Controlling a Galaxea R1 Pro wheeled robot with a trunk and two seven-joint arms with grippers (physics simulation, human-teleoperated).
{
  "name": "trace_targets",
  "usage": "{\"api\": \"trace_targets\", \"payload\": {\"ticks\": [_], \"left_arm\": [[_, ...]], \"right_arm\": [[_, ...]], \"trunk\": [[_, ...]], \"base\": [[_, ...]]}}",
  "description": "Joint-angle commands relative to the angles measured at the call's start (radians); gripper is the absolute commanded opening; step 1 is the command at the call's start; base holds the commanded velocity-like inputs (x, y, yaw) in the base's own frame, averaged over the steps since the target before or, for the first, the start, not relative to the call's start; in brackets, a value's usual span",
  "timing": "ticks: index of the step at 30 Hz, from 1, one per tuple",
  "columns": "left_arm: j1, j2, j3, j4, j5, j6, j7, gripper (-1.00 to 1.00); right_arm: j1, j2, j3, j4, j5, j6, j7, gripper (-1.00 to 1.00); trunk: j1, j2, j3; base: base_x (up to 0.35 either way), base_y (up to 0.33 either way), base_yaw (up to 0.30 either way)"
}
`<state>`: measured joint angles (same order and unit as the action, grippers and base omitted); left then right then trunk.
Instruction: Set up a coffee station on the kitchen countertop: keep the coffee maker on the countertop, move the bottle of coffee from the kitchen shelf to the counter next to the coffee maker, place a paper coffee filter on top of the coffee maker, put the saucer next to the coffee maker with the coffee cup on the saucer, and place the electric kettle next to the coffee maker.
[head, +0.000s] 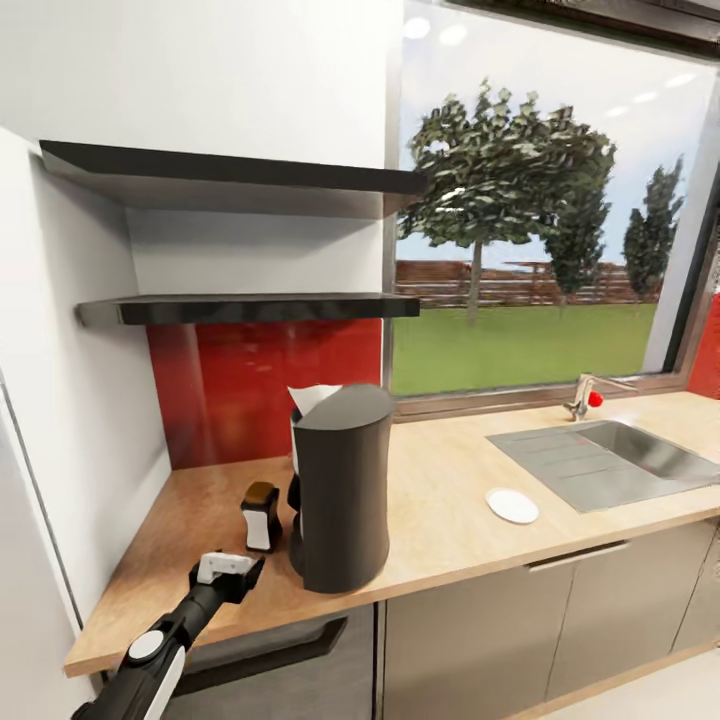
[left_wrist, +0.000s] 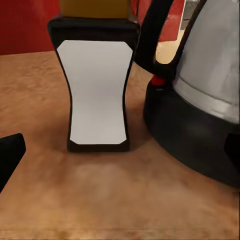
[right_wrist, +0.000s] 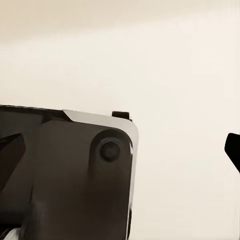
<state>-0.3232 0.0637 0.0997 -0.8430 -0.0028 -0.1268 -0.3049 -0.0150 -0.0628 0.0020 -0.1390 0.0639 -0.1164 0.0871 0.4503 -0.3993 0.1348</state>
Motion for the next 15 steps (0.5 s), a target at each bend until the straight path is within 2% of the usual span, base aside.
{"api": "trace_targets", "payload": {"ticks": [1,6,9,12,13,15], "left_arm": [[0.001,-0.001,0.003,0.001,0.000,-0.007,-0.007,1.00],[0.004,-0.008,0.002,0.007,0.000,-0.069,-0.018,1.00],[0.035,-0.015,0.000,0.012,0.000,-0.111,-0.023,1.00],[0.081,-0.018,0.000,0.013,-0.001,-0.171,-0.025,1.00],[0.121,-0.019,0.000,0.014,-0.002,-0.220,-0.026,1.00],[0.165,-0.020,-0.001,0.016,-0.003,-0.241,-0.028,1.00]], "right_arm": [[0.000,0.000,0.000,0.001,0.007,-0.003,0.002,1.00],[0.000,-0.001,0.000,0.001,0.007,-0.003,0.002,1.00],[0.000,0.000,0.000,0.001,0.005,-0.004,0.002,1.00],[0.000,0.001,-0.001,0.001,0.003,-0.005,0.002,1.00],[0.000,0.002,-0.002,-0.001,0.002,-0.006,0.002,1.00],[0.000,0.003,-0.002,-0.003,0.001,-0.007,0.002,1.00]], "trunk": [[0.000,-0.001,0.000],[0.000,-0.001,0.000],[0.000,-0.001,0.000],[0.000,-0.001,0.000],[0.000,-0.001,0.000],[0.000,-0.001,0.000]], "base": [[-0.334,-0.108,0.000],[-0.320,-0.112,0.000],[-0.259,-0.063,0.000],[-0.110,-0.018,0.000],[-0.024,-0.004,0.000],[-0.012,-0.002,0.000]]}}
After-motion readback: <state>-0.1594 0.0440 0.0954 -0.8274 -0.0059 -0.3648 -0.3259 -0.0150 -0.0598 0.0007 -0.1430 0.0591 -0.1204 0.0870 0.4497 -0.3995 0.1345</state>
